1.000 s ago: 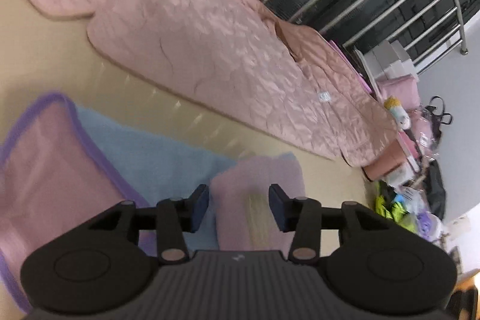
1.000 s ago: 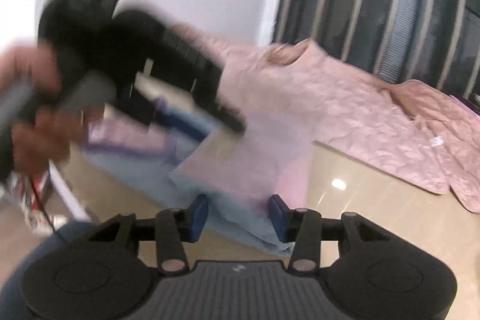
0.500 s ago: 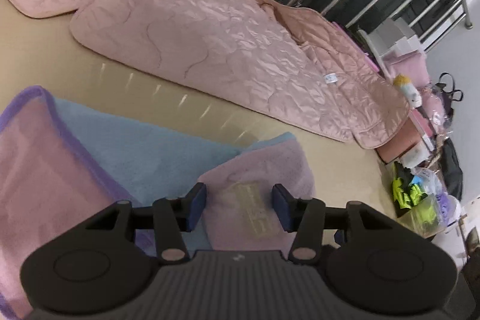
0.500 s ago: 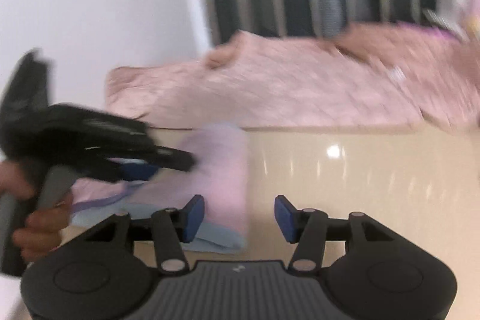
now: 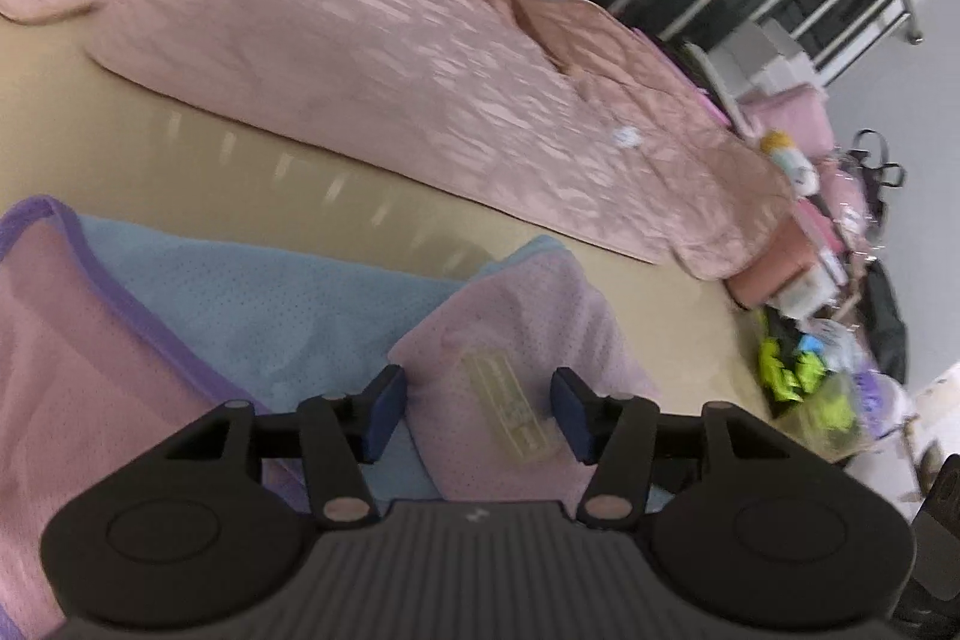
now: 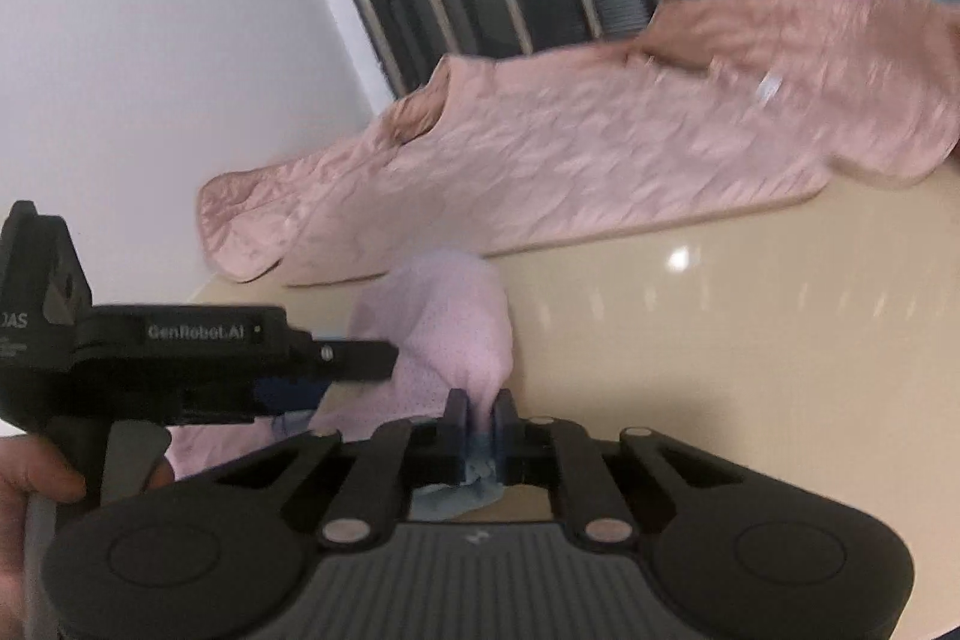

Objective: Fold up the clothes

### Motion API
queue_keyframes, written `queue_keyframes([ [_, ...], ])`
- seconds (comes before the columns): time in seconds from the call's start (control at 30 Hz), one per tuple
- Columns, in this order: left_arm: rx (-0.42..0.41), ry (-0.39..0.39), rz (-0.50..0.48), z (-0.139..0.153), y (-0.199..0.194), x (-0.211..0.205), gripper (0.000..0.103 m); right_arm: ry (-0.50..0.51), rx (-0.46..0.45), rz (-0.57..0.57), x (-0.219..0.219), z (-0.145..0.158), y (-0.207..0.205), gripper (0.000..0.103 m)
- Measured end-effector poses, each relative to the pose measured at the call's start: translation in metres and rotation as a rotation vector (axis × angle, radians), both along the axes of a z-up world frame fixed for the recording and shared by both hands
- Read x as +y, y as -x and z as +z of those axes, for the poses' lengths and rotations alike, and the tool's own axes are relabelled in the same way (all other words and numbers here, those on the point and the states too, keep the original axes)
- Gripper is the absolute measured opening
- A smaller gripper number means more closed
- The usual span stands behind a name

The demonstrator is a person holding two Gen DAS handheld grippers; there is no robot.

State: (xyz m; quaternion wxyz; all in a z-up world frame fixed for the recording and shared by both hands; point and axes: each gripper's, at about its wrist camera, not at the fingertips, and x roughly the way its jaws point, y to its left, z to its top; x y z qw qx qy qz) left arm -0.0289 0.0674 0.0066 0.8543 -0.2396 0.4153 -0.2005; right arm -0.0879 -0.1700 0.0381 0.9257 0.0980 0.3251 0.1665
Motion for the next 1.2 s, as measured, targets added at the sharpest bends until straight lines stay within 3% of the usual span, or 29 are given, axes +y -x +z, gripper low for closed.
queue_keyframes([
  [0.17,0.031,0.061,-0.028,0.008,-0.002,-0.017,0.055,0.168,-0.088,-0.022,-0.008,0.015,0.014,0.007],
  [0.27,-0.026,0.203,-0.033,0.028,0.004,0.005,0.059,0.385,-0.212,0.012,0.013,0.023,0.028,0.006],
  [0.37,-0.013,0.251,-0.048,0.041,0.006,0.018,0.068,0.621,-0.336,0.105,0.049,0.021,0.046,0.006],
  [0.47,-0.004,0.214,-0.056,0.043,0.009,0.018,0.072,0.844,-0.458,0.228,0.092,0.002,0.066,0.006],
  [0.67,0.119,0.09,-0.016,0.014,0.01,0.028,0.072,1.081,-0.616,0.454,0.151,-0.042,0.099,0.006],
  [0.77,0.129,0.051,0.016,0.003,0.01,0.034,0.071,1.071,-0.622,0.498,0.162,-0.047,0.105,0.006],
  [0.8,0.125,0.066,0.021,0.002,0.009,0.036,0.066,1.059,-0.621,0.511,0.163,-0.048,0.107,0.006],
  [0.83,0.125,0.08,0.038,0.0,0.009,0.039,0.056,1.045,-0.612,0.523,0.164,-0.048,0.107,0.007],
  [0.87,0.124,0.095,0.056,-0.002,0.009,0.042,0.021,1.039,-0.606,0.53,0.164,-0.049,0.107,0.007],
  [0.9,0.121,0.111,0.072,-0.003,0.01,0.045,0.01,1.035,-0.603,0.536,0.163,-0.049,0.108,0.01],
  [1.0,0.056,0.116,0.099,0.005,0.023,0.052,0.01,0.946,-0.595,0.517,0.151,-0.036,0.109,0.025],
  [1.07,0.021,0.096,0.105,0.008,0.029,0.052,0.012,0.784,-0.546,0.473,0.133,-0.017,0.103,0.027],
  [1.17,0.014,0.078,0.101,0.006,0.032,0.052,0.036,0.567,-0.452,0.389,0.102,0.008,0.079,0.027],
  [1.2,0.024,0.084,0.104,0.003,0.031,0.053,0.036,0.526,-0.435,0.36,0.095,0.013,0.069,0.027],
])
